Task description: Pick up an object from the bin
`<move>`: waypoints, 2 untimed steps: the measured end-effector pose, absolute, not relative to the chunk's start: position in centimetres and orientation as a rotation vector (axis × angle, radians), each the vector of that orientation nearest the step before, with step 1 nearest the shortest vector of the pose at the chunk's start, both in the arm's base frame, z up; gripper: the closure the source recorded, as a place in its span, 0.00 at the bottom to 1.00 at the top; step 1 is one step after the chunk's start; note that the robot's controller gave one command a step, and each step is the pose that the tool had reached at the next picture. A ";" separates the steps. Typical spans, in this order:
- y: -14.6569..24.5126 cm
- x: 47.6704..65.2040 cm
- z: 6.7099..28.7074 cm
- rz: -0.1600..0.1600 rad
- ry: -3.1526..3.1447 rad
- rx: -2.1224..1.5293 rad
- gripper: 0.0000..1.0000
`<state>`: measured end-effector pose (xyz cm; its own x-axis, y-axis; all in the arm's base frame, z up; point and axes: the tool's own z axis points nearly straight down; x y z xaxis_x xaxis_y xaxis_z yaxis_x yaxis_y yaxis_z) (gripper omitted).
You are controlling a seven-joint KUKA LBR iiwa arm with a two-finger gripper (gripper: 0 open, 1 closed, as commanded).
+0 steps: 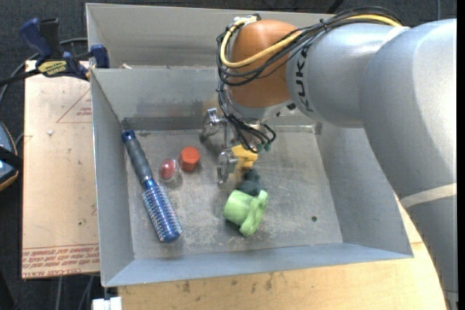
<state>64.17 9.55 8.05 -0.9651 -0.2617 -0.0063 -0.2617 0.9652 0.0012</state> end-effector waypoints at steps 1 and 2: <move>-9.3 62.5 7.6 -0.001 3.085 -0.504 0.00; -1.8 63.7 14.0 0.005 3.125 -0.209 0.00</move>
Offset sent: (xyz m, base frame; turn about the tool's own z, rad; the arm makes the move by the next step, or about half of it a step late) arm -0.0210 -0.1861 -0.0105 -0.0688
